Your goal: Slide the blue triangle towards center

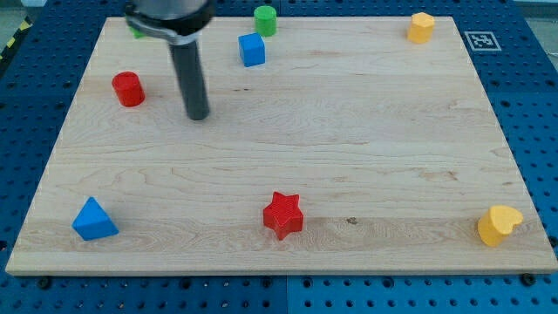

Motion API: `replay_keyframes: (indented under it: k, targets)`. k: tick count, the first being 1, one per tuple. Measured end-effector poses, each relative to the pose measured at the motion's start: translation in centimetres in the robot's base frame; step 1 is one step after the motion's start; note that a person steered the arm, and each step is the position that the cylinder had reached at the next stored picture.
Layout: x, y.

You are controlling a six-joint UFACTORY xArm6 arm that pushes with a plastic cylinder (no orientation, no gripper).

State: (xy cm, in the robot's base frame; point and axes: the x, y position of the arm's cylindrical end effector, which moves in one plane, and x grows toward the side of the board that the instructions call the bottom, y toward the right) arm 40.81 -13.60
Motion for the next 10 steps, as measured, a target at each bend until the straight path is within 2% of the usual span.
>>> replay_keyframes:
  k: [2,3,4,5,6,8,10]
  targets:
    - [5.9,-9.1]
    - [9.6,-11.6]
    - [15.4,-11.7]
    - [18.5,-11.2]
    - [18.5,-11.2]
    - [18.1,-5.1]
    - [16.7,-4.3]
